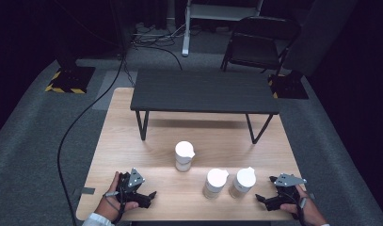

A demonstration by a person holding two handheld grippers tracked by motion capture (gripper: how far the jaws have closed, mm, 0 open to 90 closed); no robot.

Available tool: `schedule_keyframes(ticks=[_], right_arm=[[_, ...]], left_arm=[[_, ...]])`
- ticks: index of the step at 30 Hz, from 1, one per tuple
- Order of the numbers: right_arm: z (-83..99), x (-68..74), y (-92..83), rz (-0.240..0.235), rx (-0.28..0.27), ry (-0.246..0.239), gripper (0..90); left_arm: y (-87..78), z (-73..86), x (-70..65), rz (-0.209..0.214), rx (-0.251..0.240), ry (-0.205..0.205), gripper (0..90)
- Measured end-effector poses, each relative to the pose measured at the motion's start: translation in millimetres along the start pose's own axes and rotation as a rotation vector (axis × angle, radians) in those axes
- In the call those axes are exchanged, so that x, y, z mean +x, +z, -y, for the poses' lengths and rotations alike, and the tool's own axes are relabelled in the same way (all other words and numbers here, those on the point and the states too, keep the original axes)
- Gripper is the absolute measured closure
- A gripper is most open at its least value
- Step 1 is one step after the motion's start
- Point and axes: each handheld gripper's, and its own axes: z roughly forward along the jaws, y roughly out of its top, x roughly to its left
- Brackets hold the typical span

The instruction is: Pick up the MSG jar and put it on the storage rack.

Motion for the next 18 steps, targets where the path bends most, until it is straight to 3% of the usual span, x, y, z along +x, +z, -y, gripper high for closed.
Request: schedule_keyframes(ticks=[18], right_arm=[[0.6,0.5,-0.5,0.002,0.0,0.001,0.0]], left_arm=[[0.0,-0.6,-1.9,-0.008,0.002,-0.004,0.2]])
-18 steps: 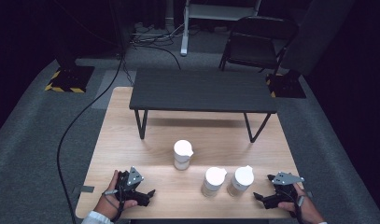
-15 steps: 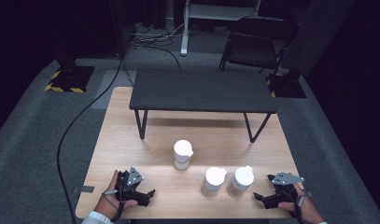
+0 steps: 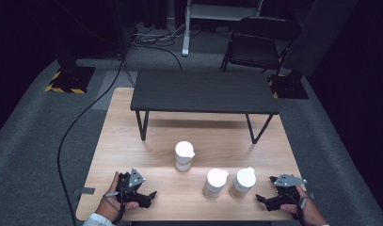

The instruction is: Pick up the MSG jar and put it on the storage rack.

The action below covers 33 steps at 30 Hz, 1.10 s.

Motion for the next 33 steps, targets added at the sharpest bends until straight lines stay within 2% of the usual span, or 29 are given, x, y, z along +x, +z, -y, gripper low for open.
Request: schedule_keyframes(ticks=[11,14,16,20,27,33], right_arm=[[0.2,0.7,-0.1,0.003,0.0,0.003,0.0],[0.2,0.7,-0.1,0.003,0.0,0.002,0.0],[0.2,0.7,-0.1,0.003,-0.001,0.002,0.0],[0.3,0.9,-0.1,0.004,-0.001,0.003,0.0],[0.4,1.8,-0.3,0.008,-0.001,0.006,0.0],[0.4,1.8,-0.3,0.008,-0.001,0.006,0.0]], left_arm=[[1.0,-2.2,-4.4,-0.015,0.003,-0.013,0.3],[0.6,-3.6,-7.1,-0.031,0.003,-0.008,0.9],[-0.3,-4.0,-10.0,-0.047,-0.002,-0.01,2.2],[-2.4,-3.8,-11.5,-0.049,-0.029,-0.024,2.1],[-8.5,-6.9,-18.0,-0.036,-0.058,-0.009,1.9],[-14.9,-6.8,-23.7,-0.049,-0.083,0.0,1.8]])
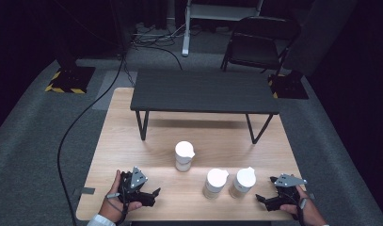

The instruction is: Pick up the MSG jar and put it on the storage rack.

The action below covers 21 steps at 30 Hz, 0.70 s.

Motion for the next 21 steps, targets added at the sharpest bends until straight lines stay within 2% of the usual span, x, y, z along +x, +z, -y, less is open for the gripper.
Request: schedule_keyframes(ticks=[8,14,21], right_arm=[[0.0,-0.2,0.1,-0.001,0.0,0.0,0.0],[-0.1,-0.3,0.0,-0.002,0.0,0.0,0.0],[-0.2,-0.4,0.0,-0.002,0.001,0.0,0.0]], left_arm=[[-0.7,0.2,-7.7,-0.033,-0.029,0.008,1.6],[0.3,1.2,-7.3,-0.027,-0.057,-0.016,1.7],[2.8,-2.2,-9.3,-0.027,-0.054,-0.011,1.7]])
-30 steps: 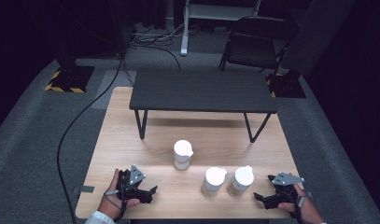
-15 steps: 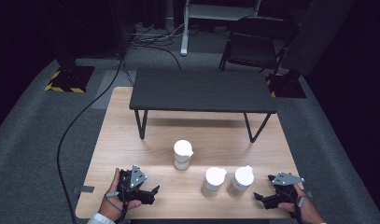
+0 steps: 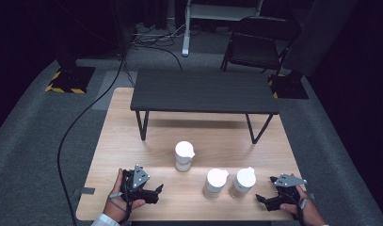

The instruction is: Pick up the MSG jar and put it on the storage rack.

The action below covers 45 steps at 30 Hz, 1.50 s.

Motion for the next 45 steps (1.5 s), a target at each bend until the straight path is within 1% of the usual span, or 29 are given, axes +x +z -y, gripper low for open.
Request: schedule_keyframes(ticks=[4,7,10,13,15,16,18,21,23,30,31,37,44,45], right_arm=[[0.0,0.0,0.0,0.0,0.0,0.0,0.0],[0.0,-0.1,0.0,0.0,0.0,-0.001,0.0],[0.0,-0.1,0.0,0.0,0.0,0.0,0.0],[0.0,-0.1,0.0,0.0,0.0,0.0,0.0],[0.0,-0.1,0.0,0.0,0.0,0.0,0.0],[0.0,-0.1,0.0,0.0,0.0,0.0,0.0],[0.0,-0.1,0.1,0.0,0.0,0.0,0.0],[-0.1,-0.1,0.1,0.0,0.0,0.0,0.0],[-0.1,-0.1,0.1,0.0,0.0,0.0,0.0],[-0.2,-0.3,0.2,-0.001,0.0,-0.001,0.0],[-0.2,-0.3,0.2,-0.001,0.0,-0.001,0.0],[-0.2,-0.4,0.2,-0.001,0.0,-0.001,0.0],[-0.3,-0.4,0.2,-0.002,0.0,-0.001,0.0],[-0.3,-0.4,0.3,-0.002,0.0,-0.001,0.0]], left_arm=[[2.5,-3.1,-1.3,-0.001,0.001,0.009,1.7],[5.3,-3.6,0.5,0.008,-0.01,0.004,1.7],[9.5,-5.0,1.0,0.017,-0.003,0.014,1.7],[12.2,-6.7,2.6,0.025,-0.004,0.009,1.7],[14.1,-8.6,2.8,0.024,-0.005,0.014,1.8],[14.9,-9.2,3.4,0.027,-0.009,0.008,1.8],[16.8,-12.0,3.6,0.025,-0.015,0.012,1.8],[18.5,-15.8,6.2,0.034,-0.026,0.015,1.7],[20.4,-19.3,4.7,0.03,-0.03,0.023,1.8],[25.8,-32.3,2.7,0.05,-0.062,0.043,1.8],[27.0,-33.7,2.7,0.054,-0.064,0.04,1.8],[33.8,-40.4,1.9,0.065,-0.06,0.045,1.8],[42.1,-45.3,3.1,0.085,-0.054,0.041,1.8],[43.2,-45.8,3.9,0.09,-0.054,0.035,1.8]])
